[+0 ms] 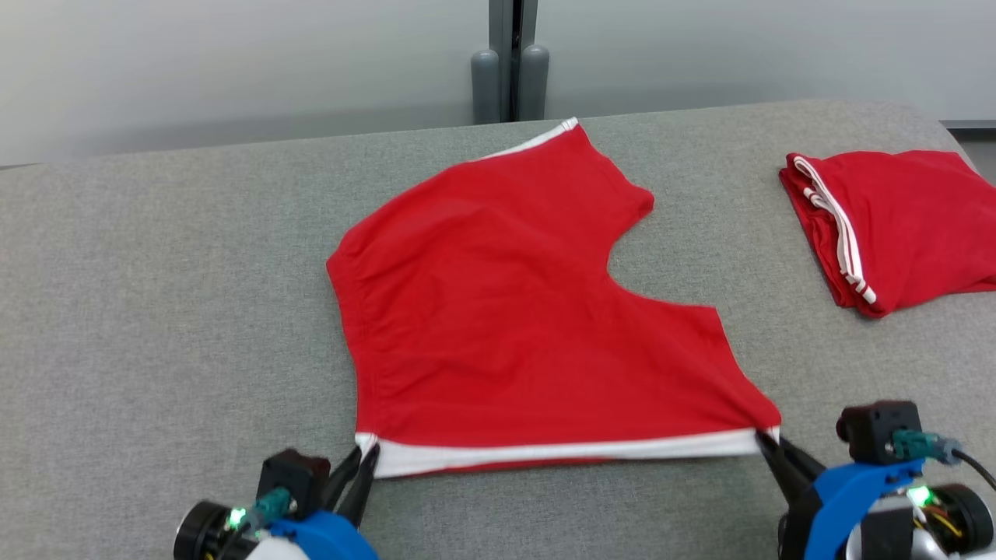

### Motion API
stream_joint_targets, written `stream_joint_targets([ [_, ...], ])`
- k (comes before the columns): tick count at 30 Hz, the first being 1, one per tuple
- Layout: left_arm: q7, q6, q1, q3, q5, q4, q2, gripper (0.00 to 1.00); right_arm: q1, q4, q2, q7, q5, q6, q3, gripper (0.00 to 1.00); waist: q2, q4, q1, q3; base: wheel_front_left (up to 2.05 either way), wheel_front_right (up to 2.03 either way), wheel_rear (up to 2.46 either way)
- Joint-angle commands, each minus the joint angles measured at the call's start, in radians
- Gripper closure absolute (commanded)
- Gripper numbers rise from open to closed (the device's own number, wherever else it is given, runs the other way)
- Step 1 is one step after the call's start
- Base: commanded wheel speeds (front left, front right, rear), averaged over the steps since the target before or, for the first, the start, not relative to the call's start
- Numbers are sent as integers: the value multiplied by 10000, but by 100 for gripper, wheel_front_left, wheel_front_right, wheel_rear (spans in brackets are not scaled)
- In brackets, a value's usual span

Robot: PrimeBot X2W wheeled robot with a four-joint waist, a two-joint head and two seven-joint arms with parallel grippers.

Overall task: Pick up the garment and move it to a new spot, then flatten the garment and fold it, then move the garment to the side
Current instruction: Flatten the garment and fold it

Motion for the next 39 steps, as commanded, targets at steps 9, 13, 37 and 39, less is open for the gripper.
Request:
stream_joint_targets([
  [9, 1661, 860, 2024, -151, -371, -3055, 898, 100, 2170, -3260, 101, 2760, -83, -11, -573, 100, 3, 93, 2, -33, 0, 0, 0],
  [13, 1820, 1003, 2222, 15, -557, -4037, 1048, 100, 2089, -4264, 191, 3026, -72, -11, -849, 100, 3, 177, 2, -10, 0, 0, 0],
  [37, 1790, 763, -2748, 950, -1214, -1950, -995, 100, -6022, 288, -1876, 3542, 982, -8, 1016, 100, 3, 1320, 2, 2169, 0, 0, 0],
  [39, 1624, 836, -2993, 989, -1134, -1607, -1119, 100, -6613, 723, -1880, 3279, 976, -8, 1169, 100, 3, 1431, 2, 2399, 0, 0, 0],
])
